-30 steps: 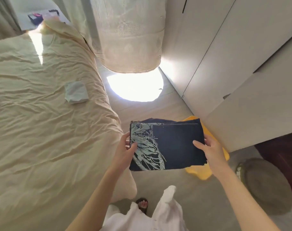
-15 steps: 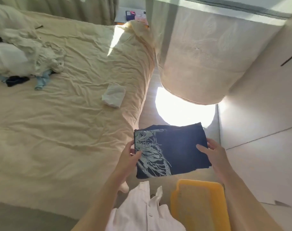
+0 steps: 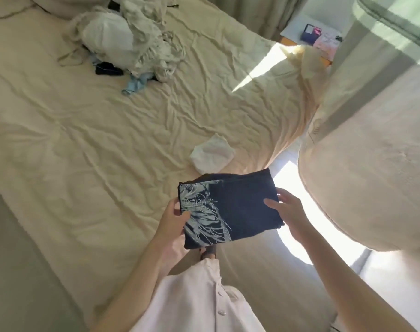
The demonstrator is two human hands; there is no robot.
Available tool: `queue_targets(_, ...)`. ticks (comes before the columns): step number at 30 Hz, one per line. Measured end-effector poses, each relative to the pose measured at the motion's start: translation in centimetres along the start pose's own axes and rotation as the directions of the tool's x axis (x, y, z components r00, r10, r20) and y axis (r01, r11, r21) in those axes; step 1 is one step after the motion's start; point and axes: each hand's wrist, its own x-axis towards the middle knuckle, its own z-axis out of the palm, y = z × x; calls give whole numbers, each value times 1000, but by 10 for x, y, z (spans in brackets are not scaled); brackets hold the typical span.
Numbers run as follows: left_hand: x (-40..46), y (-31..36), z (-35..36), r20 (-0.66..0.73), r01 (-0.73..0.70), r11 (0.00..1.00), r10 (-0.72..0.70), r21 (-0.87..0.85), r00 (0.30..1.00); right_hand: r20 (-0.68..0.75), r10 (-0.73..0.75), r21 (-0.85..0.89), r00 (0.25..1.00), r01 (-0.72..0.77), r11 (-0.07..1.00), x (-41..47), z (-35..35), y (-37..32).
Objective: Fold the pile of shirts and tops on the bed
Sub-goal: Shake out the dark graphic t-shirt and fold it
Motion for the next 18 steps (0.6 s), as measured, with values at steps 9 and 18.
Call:
queue_targets(9, 71, 61, 90, -56, 93, 977, -106, -191, 993, 100, -24, -223, 995, 46, 974, 146, -48, -88)
queue_targets(18, 185, 119, 197, -198, 67, 972, -113, -223, 974, 200, -18, -331, 980, 85, 940, 326, -86, -144)
